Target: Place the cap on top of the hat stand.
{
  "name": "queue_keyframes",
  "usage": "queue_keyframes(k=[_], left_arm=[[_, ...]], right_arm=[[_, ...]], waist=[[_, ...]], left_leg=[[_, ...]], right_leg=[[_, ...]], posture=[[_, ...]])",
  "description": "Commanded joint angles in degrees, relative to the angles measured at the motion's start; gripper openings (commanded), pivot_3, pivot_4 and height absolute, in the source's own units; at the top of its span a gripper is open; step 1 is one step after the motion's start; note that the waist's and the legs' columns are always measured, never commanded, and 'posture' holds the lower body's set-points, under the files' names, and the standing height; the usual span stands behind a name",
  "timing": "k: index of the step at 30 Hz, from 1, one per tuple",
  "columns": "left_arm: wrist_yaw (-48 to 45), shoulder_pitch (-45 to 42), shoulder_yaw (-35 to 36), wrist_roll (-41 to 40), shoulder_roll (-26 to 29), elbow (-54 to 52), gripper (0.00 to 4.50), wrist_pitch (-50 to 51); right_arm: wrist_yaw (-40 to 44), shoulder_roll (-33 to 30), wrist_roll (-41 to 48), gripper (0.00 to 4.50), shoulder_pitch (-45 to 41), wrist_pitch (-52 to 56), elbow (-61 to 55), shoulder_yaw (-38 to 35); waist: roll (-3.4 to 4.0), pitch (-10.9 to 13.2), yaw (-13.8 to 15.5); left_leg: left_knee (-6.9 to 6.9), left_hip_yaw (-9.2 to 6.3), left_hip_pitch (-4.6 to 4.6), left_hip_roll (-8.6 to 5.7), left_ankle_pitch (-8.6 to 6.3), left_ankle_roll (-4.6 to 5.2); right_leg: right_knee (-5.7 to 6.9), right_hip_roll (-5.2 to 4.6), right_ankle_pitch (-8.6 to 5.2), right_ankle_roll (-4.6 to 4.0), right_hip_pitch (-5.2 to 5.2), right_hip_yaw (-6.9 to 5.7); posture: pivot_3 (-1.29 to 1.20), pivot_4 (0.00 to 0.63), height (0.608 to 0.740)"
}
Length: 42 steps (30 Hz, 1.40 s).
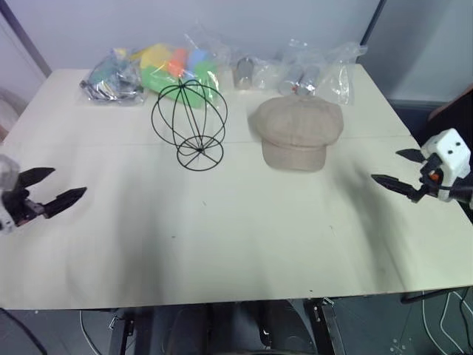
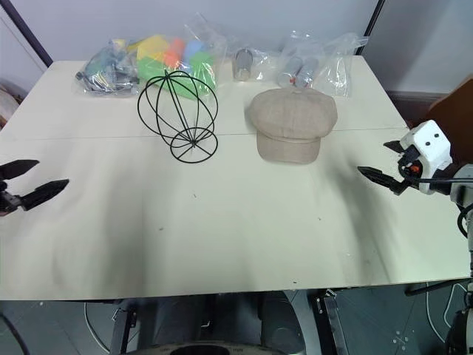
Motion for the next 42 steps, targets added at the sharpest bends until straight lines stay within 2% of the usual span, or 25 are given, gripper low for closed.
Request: queue_keyframes(k=[1,3,5,8,10,14,20,28,31,38,42], left_arm=[[-1.6,-1.91,-1.87,-7.65,0.57,-10.27,4.42,4.93],[-1.32,-3.57,-4.26,-11.24,0.37,-14.67,4.42,7.66],[-1.09,-4.89,-6.37,-13.24,0.35,-17.48,4.42,9.25],[-1.23,-8.34,-11.32,-15.13,0.09,-20.55,4.42,10.37],[-0.72,-11.4,-14.14,-16.12,-0.43,-21.06,4.42,11.02],[-0.28,-16.31,-18.03,-15.82,-1.27,-19.99,4.42,11.36],[0.04,-20.2,-20.86,-15.16,-2.29,-18.43,4.42,11.11],[1.58,-20.91,-21.34,-14.86,-3.78,-18.65,4.42,10.75],[2.2,-21.15,-21.04,-14.58,-4.21,-18.55,4.5,10.65],[3.55,-20.82,-20.04,-14.89,-4.6,-18.49,4.5,10.92],[5.38,-19.32,-17.31,-15.21,-4.69,-18.43,4.5,11.03]], right_arm=[[-4.11,0.26,-2.11,4.5,-0.68,2.79,-12.37,1.99],[-7.75,1.9,-4.22,4.5,-0.28,5.99,-19.09,4.92],[-12.69,3.55,-10.52,4.5,0.09,5.96,-23.38,9.56],[-20.57,5.35,-24.57,4.5,0.47,1.59,-24.19,18.33],[-24.21,8.71,-29.19,4.5,-0.13,2.15,-22.52,22.73],[-28.37,11.4,-39.46,4.5,-2.76,-2.49,-15.31,30.21],[-37.27,19.16,-47.79,4.5,-10.3,-6.3,-0.96,35.18],[-44.1,26.73,-51.71,4.5,-16.34,-8.46,14.01,36.89],[-44.32,27.86,-51.45,3.69,-16.61,-9.43,15.25,36.64],[-44.6,27.74,-51.72,0.07,-16.24,-10.33,15.32,36.0],[-46.36,27.44,-51.02,0.07,-17.51,-11.31,13.66,33.82]], waist=[[0.0,0.0,0.01],[0.0,0.0,-0.02],[-0.01,-0.01,-0.06],[-0.01,-0.01,0.01],[-0.05,-0.03,0.18],[-0.04,-0.02,0.17],[-0.06,-0.02,-0.32],[-0.11,-0.06,-0.28],[-0.19,-0.1,-0.28],[-0.19,-0.1,-0.21],[-0.19,-0.1,-0.23]], left_leg=[[0.0,0.0,0.0,0.01,0.0,0.0],[0.0,-0.01,0.0,0.0,0.0,0.0],[0.0,-0.01,0.01,-0.02,0.0,0.0],[0.04,-0.03,0.01,-0.12,0.0,0.0],[0.06,-0.05,-0.01,-0.18,0.0,0.0],[0.16,-0.13,-0.07,-0.3,0.01,0.0],[0.18,-0.16,-0.03,-0.32,0.01,0.01],[0.21,-0.22,0.03,-0.32,0.01,0.01],[0.21,-0.26,0.07,-0.32,0.01,0.01],[0.22,-0.26,0.06,-0.33,0.01,0.01],[0.22,-0.26,0.06,-0.33,0.01,0.01]], right_leg=[[0.0,0.0,0.0,0.01,0.0,0.01],[0.0,0.03,0.01,0.02,0.0,0.02],[0.0,0.09,0.01,0.03,0.01,0.02],[0.01,0.13,0.01,0.01,0.0,0.03],[0.02,0.11,0.01,0.01,0.01,0.04],[0.02,0.09,0.01,0.02,0.03,0.05],[0.05,0.13,0.05,0.09,0.05,0.1],[0.07,0.15,0.13,0.23,0.15,0.1],[0.08,0.15,0.13,0.23,0.2,0.1],[0.08,0.14,0.14,0.25,0.2,0.1],[0.08,0.14,0.15,0.26,0.2,0.1]], posture=[[0.0,0.15,0.74],[0.0,0.15,0.74],[0.0,0.15,0.74],[0.0,0.15,0.74],[0.0,0.15,0.74],[0.0,0.15,0.74],[0.0,0.15,0.74],[0.0,0.15,0.74],[0.0,0.15,0.74],[0.0,0.15,0.74],[0.0,0.15,0.74]])
